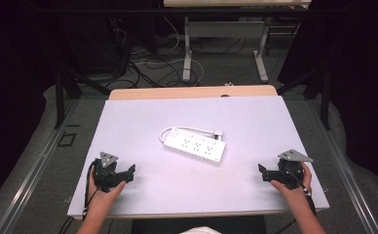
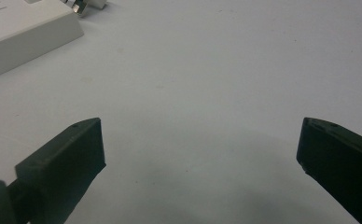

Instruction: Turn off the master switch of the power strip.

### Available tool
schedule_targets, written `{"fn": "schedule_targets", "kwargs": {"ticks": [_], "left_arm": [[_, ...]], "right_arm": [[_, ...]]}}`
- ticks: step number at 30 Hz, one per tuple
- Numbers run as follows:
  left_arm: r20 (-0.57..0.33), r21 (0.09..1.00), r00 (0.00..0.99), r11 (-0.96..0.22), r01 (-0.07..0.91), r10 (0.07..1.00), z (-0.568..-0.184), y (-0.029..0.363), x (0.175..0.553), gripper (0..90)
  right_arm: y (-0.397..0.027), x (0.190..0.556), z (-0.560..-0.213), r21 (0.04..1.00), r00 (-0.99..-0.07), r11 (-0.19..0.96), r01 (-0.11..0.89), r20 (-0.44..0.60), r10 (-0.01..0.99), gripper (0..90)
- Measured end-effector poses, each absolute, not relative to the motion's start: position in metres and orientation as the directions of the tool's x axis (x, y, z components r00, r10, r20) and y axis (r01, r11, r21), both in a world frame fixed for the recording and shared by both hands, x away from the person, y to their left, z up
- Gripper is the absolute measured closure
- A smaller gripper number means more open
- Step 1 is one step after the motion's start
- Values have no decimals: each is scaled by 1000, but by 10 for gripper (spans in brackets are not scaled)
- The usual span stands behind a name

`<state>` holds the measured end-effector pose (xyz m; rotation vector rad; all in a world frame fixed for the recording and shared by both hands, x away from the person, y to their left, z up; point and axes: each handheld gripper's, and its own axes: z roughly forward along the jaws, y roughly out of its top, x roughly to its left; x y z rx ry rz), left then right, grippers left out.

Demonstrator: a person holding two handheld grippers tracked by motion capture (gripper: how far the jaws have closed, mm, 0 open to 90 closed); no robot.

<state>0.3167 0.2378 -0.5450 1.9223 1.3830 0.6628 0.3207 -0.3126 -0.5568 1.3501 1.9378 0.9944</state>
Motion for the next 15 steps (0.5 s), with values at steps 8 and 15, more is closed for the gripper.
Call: {"fn": "schedule_targets", "kwargs": {"ticks": [8,15], "left_arm": [[28,762,329,-233,604,944,-542,232,314,209],[49,770,340,-252,586,939,-538,229,311,272]], "right_arm": [[-313,321,-557,824,-329,202,529,-20,944,10],[-311,320,-557,824,-340,207,528,-18,940,10]]}}
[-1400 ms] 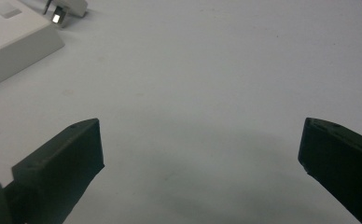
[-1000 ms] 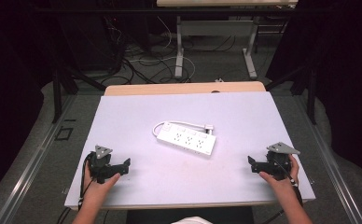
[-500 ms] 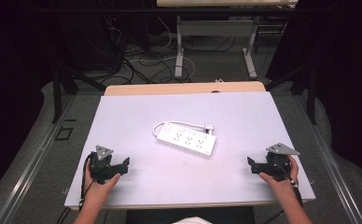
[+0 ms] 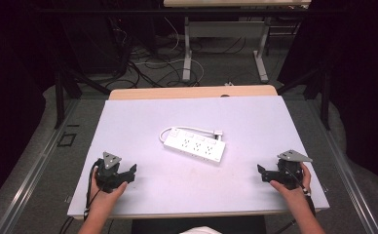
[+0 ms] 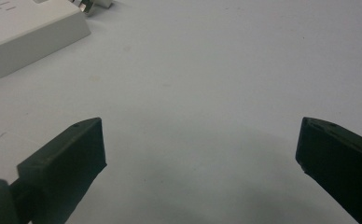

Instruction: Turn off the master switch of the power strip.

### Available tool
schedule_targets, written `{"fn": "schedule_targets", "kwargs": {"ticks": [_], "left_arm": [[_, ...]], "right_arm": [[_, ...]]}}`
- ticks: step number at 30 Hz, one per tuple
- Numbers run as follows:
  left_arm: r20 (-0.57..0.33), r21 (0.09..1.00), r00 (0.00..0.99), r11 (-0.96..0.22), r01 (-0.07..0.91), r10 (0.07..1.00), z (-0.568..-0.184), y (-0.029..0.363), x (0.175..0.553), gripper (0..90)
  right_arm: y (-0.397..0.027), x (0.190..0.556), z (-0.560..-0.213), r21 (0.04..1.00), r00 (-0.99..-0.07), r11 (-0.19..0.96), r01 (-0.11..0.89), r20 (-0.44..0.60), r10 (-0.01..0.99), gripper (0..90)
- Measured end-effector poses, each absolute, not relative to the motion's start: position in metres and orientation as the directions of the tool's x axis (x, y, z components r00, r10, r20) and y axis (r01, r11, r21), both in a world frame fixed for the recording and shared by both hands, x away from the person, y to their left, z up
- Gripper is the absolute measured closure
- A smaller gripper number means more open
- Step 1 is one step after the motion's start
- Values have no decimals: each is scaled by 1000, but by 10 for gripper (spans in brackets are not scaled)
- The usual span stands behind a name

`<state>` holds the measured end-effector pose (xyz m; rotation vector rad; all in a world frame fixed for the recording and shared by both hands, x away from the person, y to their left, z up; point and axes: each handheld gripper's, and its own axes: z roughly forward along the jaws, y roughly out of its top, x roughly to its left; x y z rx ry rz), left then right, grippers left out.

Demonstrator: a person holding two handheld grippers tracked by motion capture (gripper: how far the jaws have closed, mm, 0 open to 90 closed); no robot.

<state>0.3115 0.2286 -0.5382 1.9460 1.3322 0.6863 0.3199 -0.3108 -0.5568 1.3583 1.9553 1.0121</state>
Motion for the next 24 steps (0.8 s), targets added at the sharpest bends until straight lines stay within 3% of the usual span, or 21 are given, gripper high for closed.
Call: {"fn": "schedule_targets", "kwargs": {"ticks": [11,24], "left_arm": [[87,777,378,-300,553,922,-532,221,305,437],[52,781,412,-294,552,910,-532,208,301,530]], "right_arm": [[-308,319,-556,827,-343,214,520,-27,939,10],[-308,318,-554,834,-343,220,506,-40,939,10]]}}
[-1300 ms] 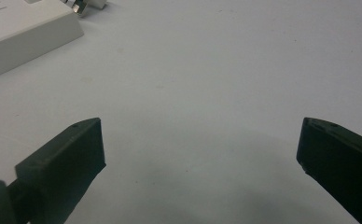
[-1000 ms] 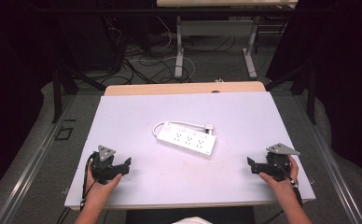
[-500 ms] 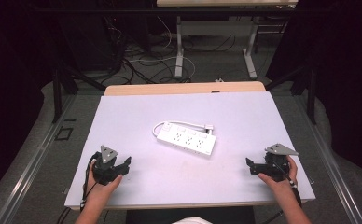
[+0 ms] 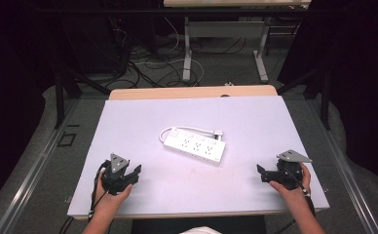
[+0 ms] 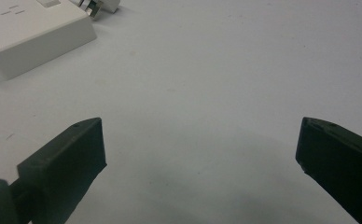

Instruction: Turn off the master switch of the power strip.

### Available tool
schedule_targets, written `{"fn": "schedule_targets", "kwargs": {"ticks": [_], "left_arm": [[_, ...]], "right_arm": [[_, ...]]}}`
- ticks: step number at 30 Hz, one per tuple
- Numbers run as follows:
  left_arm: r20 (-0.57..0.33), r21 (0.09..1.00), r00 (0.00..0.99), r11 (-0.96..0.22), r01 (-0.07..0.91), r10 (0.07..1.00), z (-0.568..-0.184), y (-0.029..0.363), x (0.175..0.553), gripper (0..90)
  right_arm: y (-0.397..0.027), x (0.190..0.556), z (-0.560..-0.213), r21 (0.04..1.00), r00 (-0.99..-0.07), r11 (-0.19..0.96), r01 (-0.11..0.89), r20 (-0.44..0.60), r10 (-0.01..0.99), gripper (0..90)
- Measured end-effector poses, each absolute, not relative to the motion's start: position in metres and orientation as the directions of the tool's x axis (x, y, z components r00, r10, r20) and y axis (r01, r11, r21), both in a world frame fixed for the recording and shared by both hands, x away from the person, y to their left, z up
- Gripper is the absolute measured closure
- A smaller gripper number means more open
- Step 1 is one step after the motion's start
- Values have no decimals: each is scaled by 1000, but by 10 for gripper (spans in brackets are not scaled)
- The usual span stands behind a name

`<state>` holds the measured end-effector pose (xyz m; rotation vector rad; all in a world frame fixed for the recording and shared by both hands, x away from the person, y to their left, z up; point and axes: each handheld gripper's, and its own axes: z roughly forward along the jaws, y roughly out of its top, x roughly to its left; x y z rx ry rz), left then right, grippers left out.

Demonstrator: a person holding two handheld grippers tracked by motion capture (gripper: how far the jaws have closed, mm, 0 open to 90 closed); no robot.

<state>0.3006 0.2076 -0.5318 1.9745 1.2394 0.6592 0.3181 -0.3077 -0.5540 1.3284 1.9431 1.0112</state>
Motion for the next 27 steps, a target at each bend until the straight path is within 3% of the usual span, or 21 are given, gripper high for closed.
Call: {"fn": "schedule_targets", "kwargs": {"ticks": [27], "left_arm": [[23,723,525,-377,579,851,-532,175,304,855]], "right_arm": [[-308,318,-554,834,-347,221,506,-37,937,10]]}}
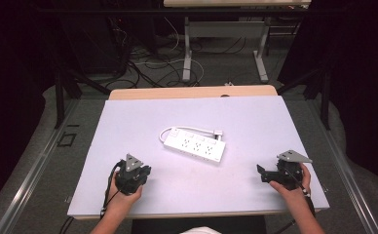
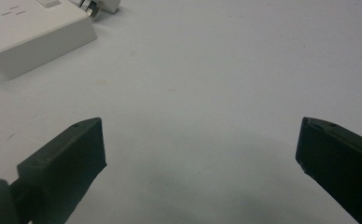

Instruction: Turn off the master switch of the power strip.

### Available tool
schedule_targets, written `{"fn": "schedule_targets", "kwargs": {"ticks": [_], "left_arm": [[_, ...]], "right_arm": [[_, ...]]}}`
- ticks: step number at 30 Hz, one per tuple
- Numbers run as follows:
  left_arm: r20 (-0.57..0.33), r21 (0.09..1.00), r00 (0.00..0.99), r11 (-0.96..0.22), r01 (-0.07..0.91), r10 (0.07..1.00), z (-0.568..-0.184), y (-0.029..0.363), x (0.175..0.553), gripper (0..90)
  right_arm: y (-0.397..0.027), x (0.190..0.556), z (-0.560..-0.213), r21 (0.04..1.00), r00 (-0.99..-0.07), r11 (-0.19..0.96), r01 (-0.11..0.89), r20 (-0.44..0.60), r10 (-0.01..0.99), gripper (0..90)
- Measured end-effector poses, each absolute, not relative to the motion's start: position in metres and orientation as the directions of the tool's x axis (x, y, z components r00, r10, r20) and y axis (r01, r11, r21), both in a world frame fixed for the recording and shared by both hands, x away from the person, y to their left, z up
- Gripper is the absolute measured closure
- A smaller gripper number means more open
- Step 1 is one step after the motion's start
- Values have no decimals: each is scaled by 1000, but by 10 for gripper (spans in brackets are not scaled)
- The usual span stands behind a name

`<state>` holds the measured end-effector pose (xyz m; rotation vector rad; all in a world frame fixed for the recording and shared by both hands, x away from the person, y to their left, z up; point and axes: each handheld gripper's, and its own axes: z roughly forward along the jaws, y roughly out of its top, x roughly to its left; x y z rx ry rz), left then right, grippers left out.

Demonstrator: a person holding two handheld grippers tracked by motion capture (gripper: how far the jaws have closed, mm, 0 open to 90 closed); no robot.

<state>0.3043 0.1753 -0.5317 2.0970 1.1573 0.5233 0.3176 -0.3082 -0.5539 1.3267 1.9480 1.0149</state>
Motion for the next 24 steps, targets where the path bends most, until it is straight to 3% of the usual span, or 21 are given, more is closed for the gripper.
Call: {"fn": "schedule_targets", "kwargs": {"ticks": [6,19,24], "left_arm": [[16,703,545,-397,590,838,-534,166,306,900],[18,693,565,-417,587,825,-531,156,310,900],[-20,707,558,-383,594,829,-528,152,314,900]], "right_arm": [[-308,317,-554,832,-344,217,510,-34,938,11],[-309,317,-555,832,-332,210,513,-33,943,11],[-309,317,-555,833,-338,213,511,-33,941,11]]}}
